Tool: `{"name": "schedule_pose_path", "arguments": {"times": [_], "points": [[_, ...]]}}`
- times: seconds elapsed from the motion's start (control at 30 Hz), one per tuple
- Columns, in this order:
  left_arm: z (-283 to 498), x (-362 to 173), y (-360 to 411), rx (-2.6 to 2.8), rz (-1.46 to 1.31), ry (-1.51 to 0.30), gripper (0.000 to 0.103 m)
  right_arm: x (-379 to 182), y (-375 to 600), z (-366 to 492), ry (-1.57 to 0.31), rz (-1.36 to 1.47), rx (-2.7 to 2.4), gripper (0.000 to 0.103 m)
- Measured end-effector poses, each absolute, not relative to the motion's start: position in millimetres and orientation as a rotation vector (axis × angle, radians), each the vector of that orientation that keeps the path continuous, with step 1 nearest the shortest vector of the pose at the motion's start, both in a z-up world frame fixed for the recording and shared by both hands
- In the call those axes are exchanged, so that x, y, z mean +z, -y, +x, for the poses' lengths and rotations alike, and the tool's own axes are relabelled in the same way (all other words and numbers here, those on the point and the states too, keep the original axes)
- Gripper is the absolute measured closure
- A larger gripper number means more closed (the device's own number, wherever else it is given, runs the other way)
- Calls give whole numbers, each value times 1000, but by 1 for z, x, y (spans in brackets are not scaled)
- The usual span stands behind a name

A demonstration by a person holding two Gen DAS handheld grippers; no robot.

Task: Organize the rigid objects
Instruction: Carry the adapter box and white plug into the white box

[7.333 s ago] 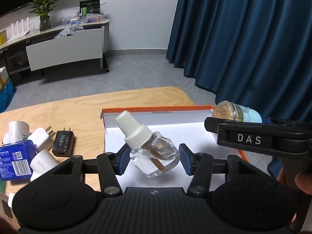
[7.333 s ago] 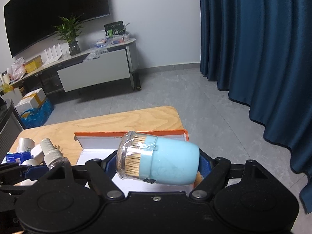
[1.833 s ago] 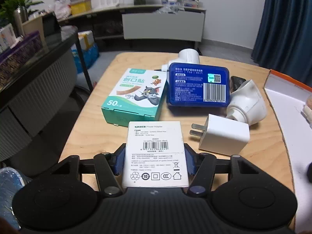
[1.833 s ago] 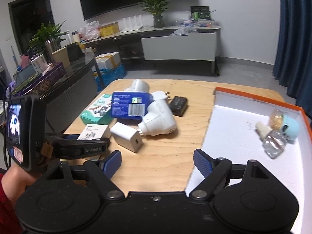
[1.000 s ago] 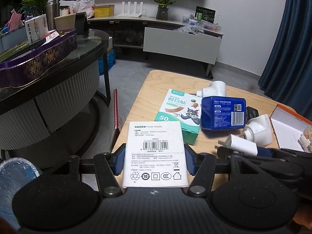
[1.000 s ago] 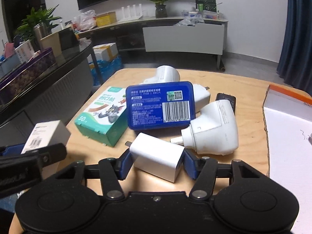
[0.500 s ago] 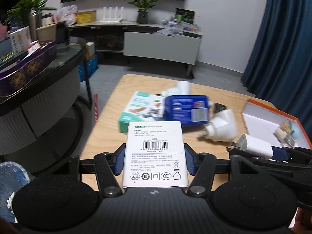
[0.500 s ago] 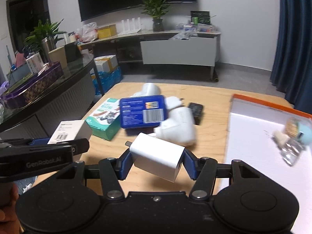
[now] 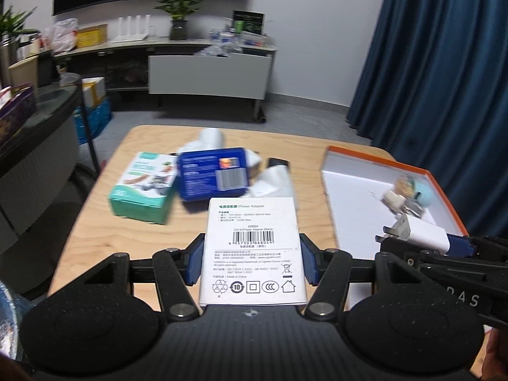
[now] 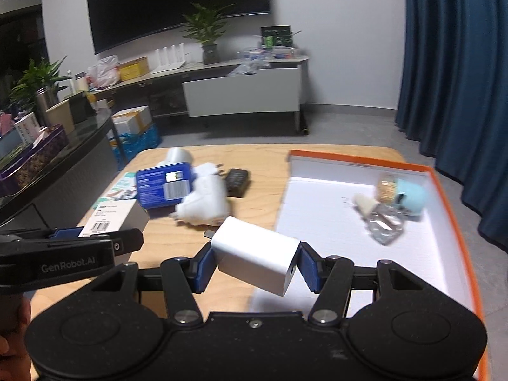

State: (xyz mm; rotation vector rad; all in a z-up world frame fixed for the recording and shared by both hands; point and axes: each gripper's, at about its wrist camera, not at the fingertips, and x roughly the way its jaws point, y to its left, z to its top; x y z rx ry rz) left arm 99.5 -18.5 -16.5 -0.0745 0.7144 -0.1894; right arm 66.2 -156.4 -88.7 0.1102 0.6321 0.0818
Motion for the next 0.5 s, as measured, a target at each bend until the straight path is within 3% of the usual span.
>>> {"name": "schedule_pose_path", "arguments": {"times": [0.5], "points": [[109,-19,83,-303,-16,-731,44,-92,226,48,-609,163,-55,36]]}}
